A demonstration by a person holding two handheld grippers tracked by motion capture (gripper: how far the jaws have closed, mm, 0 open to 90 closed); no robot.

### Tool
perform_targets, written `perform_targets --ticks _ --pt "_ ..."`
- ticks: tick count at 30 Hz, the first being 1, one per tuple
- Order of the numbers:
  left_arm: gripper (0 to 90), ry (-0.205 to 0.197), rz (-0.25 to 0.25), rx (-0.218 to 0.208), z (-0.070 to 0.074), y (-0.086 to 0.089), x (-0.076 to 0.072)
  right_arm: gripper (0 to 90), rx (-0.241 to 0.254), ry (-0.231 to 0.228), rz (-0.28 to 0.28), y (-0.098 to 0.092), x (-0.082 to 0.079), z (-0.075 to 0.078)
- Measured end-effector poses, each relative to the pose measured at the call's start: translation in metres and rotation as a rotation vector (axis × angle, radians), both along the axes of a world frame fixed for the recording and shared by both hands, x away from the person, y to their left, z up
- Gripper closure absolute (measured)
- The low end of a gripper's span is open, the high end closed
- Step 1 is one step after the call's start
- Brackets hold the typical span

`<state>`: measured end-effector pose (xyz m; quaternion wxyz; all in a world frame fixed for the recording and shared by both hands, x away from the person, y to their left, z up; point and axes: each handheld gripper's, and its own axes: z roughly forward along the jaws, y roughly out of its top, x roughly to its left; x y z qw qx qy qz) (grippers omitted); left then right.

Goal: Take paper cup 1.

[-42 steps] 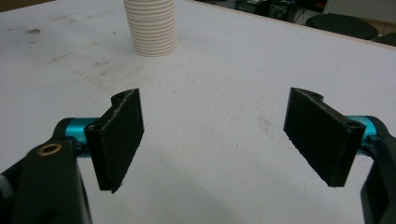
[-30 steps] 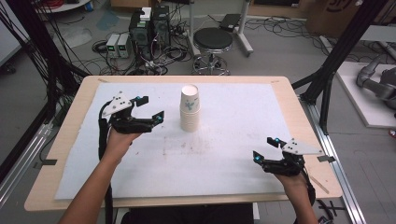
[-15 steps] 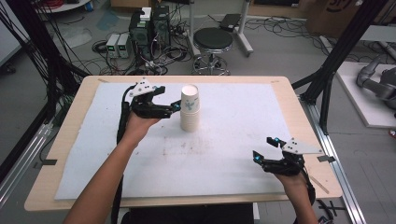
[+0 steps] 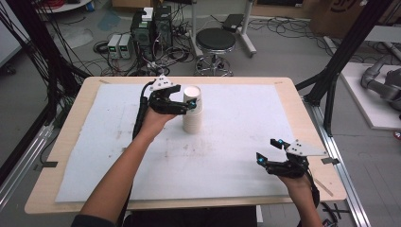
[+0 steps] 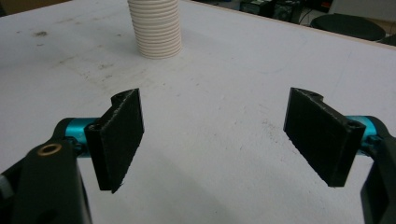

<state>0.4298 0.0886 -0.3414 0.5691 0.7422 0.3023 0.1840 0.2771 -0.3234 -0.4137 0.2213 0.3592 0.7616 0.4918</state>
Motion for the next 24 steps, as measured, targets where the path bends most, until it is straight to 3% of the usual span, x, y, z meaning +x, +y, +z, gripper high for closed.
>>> perform_targets --ticks 13,18,24 --pt "24.9 0.009 -0.014 0.02 -0.008 -0.015 0.013 20.7 0.008 0.002 -0.009 -0.003 -0.001 0.001" --pt "31.6 -0.003 -0.016 0.003 -0.008 -0.013 0.015 20.7 0.008 0.003 -0.007 -0.003 -0.001 0.001" --pt "31.9 -0.018 -0.016 -0.017 -0.004 -0.013 0.014 20.7 0.009 0.006 -0.004 -0.002 -0.001 0.0"
